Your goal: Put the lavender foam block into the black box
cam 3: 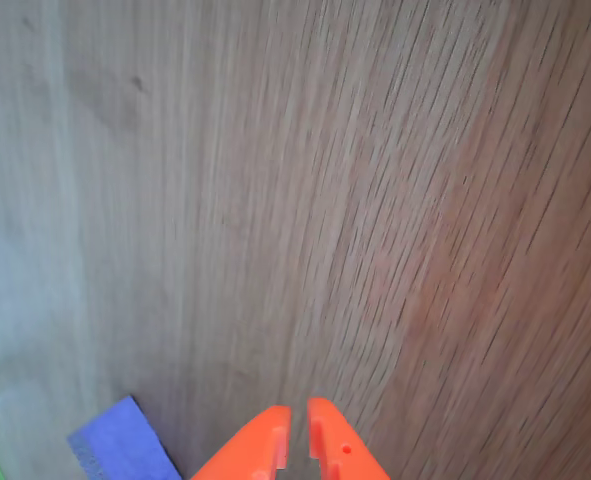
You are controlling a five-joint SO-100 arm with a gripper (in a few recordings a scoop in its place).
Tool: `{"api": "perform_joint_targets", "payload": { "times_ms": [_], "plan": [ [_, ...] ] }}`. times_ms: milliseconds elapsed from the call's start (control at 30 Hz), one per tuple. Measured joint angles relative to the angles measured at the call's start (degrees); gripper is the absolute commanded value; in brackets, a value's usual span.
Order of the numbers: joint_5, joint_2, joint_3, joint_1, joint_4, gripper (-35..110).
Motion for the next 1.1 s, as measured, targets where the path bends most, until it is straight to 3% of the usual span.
{"api": "perform_joint_targets", "payload": {
  "times_ms": [167, 267, 567, 800, 1100],
  "plan": [
    [0.00, 0.00, 0.00, 0.00, 0.00, 1],
    [0.00, 0.00, 0.00, 0.00, 0.00, 17],
    [-4.39, 0.00, 0.00, 0.44, -0.09, 13],
    [21.45, 0.00, 0.00, -0.53, -8.09, 6],
    [22.94, -0.09, -1.05, -6.68, -16.00, 0]
  ]
}}
